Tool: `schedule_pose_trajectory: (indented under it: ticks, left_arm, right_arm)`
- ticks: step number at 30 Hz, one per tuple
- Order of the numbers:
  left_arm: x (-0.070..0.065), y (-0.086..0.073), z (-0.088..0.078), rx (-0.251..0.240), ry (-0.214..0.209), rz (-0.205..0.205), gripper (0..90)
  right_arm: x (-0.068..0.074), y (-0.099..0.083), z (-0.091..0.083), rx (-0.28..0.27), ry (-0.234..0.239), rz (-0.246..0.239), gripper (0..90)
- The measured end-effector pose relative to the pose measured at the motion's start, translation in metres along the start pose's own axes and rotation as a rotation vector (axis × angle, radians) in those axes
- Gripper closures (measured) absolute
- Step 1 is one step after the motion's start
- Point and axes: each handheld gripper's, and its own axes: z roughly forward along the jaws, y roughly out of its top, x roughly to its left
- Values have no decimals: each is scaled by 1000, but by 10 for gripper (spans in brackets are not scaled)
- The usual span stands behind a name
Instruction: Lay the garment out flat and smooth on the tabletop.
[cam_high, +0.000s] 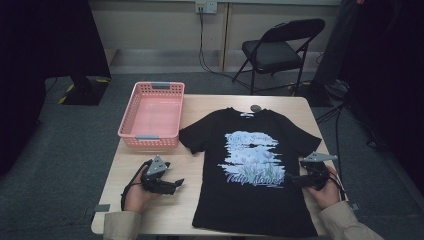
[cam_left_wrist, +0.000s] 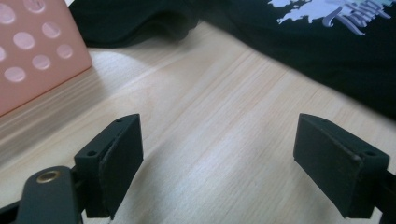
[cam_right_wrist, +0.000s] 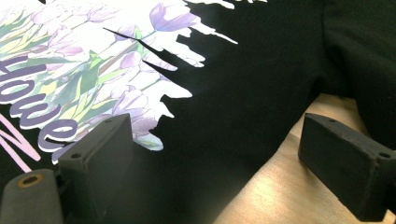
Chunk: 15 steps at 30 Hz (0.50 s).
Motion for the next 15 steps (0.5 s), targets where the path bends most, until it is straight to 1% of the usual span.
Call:
schedule_pose_trajectory:
  ticks: [4,9,15]
  left_arm:
    - [0,-1,0,4,0,0,156]
    - [0,-4,3,25,-2,3,156]
    - [1,-6,2,14,-2,-9,153]
  right_arm:
    - [0,0,0,0,0,0,94]
    - [0,0,0,0,0,0,94]
    - [0,0,0,0,0,0,94]
